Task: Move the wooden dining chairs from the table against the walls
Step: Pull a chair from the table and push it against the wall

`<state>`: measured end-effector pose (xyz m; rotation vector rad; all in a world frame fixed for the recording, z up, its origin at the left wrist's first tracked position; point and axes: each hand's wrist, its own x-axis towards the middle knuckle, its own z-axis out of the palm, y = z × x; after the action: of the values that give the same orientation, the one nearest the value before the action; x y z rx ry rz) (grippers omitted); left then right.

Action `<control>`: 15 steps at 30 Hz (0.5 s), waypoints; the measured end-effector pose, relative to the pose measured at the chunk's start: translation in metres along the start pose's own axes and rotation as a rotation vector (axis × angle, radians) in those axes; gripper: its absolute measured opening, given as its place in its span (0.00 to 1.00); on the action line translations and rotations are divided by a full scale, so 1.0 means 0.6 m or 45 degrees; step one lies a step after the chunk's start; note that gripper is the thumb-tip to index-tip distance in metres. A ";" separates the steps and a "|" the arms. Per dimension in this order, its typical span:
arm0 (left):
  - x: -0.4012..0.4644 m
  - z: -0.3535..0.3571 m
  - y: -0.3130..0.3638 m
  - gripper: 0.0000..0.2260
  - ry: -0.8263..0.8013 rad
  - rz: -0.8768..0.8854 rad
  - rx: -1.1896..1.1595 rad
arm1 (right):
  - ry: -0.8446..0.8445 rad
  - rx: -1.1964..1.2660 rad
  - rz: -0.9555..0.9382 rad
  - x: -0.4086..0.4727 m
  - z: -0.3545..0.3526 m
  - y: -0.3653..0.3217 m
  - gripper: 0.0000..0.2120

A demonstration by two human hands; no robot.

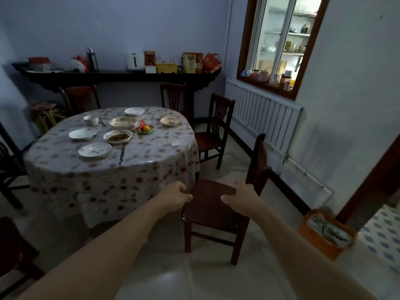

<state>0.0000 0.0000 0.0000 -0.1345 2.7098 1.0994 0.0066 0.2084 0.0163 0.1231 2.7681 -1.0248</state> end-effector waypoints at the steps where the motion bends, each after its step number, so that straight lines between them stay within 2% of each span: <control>1: 0.018 0.005 0.011 0.21 -0.023 0.009 -0.004 | 0.012 0.005 0.001 0.013 -0.009 0.003 0.35; 7: 0.182 0.024 0.054 0.22 -0.154 0.025 -0.012 | 0.028 0.017 0.142 0.152 -0.044 0.037 0.34; 10: 0.254 0.024 0.069 0.22 -0.174 0.077 -0.019 | 0.055 0.007 0.198 0.205 -0.058 0.035 0.36; 15: 0.425 0.027 0.103 0.22 -0.328 0.182 0.040 | 0.121 0.013 0.317 0.341 -0.072 0.025 0.34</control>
<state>-0.2554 0.0543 -0.0281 0.1963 2.5344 1.0307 -0.1980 0.2506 -0.0025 0.5167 2.7400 -0.9905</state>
